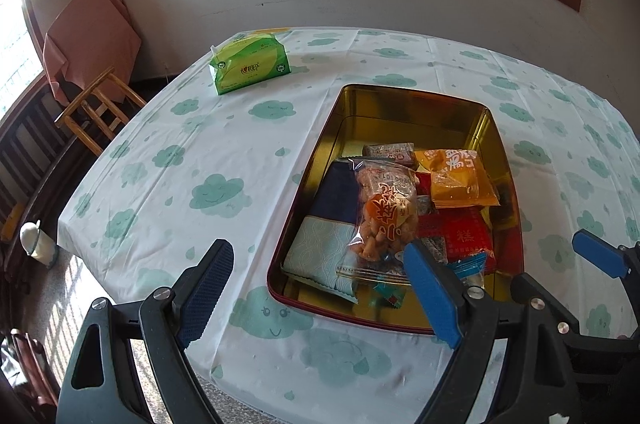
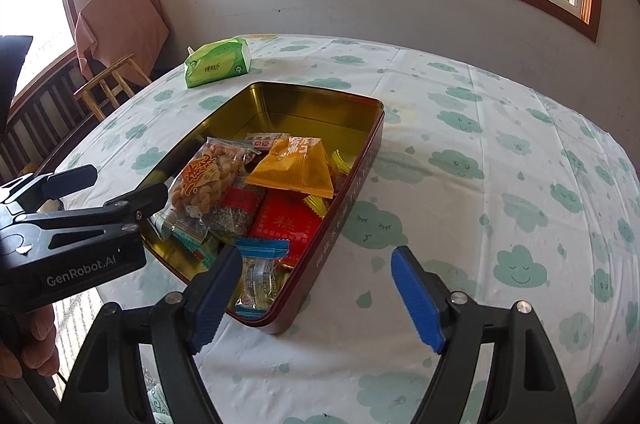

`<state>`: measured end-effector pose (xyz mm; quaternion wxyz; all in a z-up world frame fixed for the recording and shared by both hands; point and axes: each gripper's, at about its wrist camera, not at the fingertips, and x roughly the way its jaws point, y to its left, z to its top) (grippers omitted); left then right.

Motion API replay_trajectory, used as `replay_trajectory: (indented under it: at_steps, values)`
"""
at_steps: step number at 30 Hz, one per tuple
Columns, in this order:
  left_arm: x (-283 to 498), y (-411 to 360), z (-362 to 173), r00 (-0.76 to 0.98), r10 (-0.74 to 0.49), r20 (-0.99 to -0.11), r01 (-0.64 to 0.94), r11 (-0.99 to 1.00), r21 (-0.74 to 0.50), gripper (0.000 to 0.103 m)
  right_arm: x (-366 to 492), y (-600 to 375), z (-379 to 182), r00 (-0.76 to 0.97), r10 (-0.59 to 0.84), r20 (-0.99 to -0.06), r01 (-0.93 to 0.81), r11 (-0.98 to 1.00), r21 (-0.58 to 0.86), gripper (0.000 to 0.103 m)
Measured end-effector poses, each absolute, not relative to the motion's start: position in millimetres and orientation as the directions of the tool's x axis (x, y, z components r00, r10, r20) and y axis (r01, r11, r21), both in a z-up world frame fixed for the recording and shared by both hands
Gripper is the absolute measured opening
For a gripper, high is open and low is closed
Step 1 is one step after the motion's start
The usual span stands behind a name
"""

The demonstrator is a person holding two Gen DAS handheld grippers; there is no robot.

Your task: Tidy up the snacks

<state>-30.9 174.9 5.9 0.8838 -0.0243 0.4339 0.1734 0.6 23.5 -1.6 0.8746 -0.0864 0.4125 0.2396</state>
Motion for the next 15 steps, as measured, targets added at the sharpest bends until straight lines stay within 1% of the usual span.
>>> replay_trajectory:
  at_steps: [4,15]
  values:
    - [-30,169,6,0.562,0.283,-0.777,-0.316,0.942,0.114,0.085,-4,25,0,0.565,0.336,-0.753,-0.500,0.866,0.012,0.079]
    - [-27,163,5,0.561,0.277,-0.780,-0.299,0.947,0.121,0.085,-2,21,-5,0.542,0.339,-0.769,-0.505,0.863,0.024,0.079]
